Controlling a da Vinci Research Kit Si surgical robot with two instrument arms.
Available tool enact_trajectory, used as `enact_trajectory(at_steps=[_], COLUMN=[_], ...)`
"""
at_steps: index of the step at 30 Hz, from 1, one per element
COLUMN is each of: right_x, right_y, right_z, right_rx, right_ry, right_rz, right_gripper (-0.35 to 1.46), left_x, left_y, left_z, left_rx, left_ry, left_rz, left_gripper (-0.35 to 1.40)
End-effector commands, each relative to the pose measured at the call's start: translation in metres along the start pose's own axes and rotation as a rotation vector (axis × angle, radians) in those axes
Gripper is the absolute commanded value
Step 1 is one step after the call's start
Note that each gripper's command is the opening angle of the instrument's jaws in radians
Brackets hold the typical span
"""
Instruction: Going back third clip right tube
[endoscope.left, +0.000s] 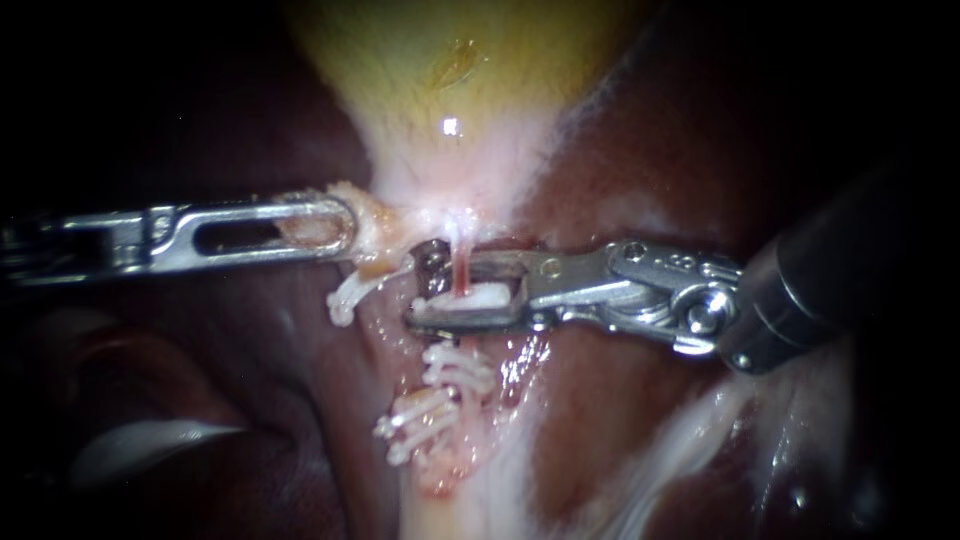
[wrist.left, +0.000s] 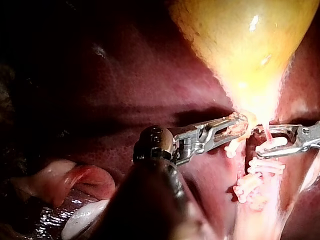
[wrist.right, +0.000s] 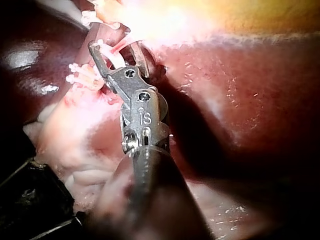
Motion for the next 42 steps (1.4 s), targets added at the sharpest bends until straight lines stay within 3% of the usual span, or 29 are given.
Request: enact_trajectory(at_steps=[1,10,16,26,32,42], right_x=[-0.0002,-0.0021,-0.0022,-0.0025,-0.0023,-0.0007], right_y=[0.0001,0.0004,-0.0003,0.0005,0.0001,-0.0011], right_z=[0.0000,0.0002,-0.0011,-0.0025,-0.0055,-0.0118], right_rx=[-0.001,0.014,0.048,0.043,0.060,0.065], right_ry=[-0.001,-0.004,-0.005,-0.008,-0.010,-0.015], right_rz=[-0.006,-0.042,-0.080,-0.151,-0.243,-0.302], right_gripper=[0.47,0.50,0.50,0.50,0.50,0.50], left_x=[0.0000,0.0001,0.0001,0.0001,0.0001,0.0002], left_y=[0.0000,0.0000,0.0000,0.0000,0.0000,0.0000], left_z=[0.0000,0.0000,-0.0001,-0.0001,-0.0001,-0.0001], left_rx=[0.000,0.000,0.000,0.000,0.000,0.000], left_ry=[0.000,0.000,0.000,0.000,0.000,0.000], left_rz=[0.000,0.001,0.001,0.001,0.001,0.001], left_gripper=[-0.35,-0.35,-0.35,-0.35,-0.35,-0.35])
